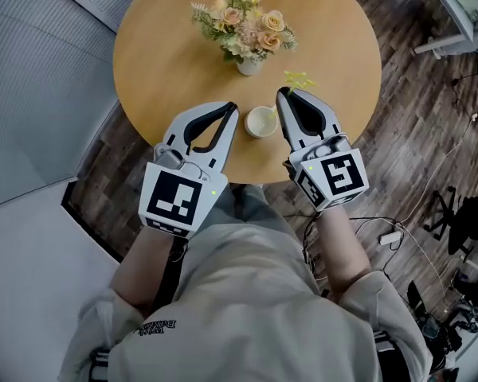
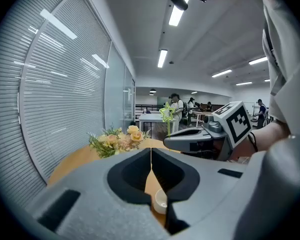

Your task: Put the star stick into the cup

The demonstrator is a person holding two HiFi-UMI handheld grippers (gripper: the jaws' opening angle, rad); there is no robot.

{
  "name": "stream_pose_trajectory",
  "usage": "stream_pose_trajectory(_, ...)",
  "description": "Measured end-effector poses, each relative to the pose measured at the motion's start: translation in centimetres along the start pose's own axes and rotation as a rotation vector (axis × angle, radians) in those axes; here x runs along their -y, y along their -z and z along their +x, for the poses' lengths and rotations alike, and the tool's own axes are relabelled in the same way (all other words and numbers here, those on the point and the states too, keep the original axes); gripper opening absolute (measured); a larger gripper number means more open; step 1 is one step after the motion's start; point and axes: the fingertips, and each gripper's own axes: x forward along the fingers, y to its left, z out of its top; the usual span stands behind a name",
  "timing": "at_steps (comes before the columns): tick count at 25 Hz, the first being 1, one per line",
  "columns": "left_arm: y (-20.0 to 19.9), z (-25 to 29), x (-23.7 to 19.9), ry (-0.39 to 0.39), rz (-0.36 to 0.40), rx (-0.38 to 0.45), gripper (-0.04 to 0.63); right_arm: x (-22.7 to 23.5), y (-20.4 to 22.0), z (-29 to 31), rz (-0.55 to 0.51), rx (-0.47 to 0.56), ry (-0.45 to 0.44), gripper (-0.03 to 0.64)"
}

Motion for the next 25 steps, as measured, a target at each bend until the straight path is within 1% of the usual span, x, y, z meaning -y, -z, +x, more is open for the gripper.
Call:
stream_pose_trajectory(5,3.2,1.9,-0.3,0.012,-0.022,-0.048,0.023,0.7,4.5,1.5,0.051,-0.063,0.009,0.035)
stream_pose_trajectory(7,4.9,3.0,-0.6,0.011,-0.045,-0.063,0.023,1.1,6.2,2.0,0.075,-0.083,0.006,0.034)
stream_pose_trajectory(11,8.7,5.4,-1.5,0.01,-0.086,-0.123,0.023,1.5,9.2,3.4,0.119,-0.102,-0.006,0.034)
stream_pose_trajectory(18,13.6,7.2,-1.9,0.011,-0.144,-0.215,0.023,2.0,13.3,4.4,0.145,-0.172,-0.01,0.034)
stream_pose_trajectory(25,16.4,7.8,-0.8,0.026,-0.179,-0.27,0.023,2.8,16.5,4.2,0.153,-0.252,0.002,0.035)
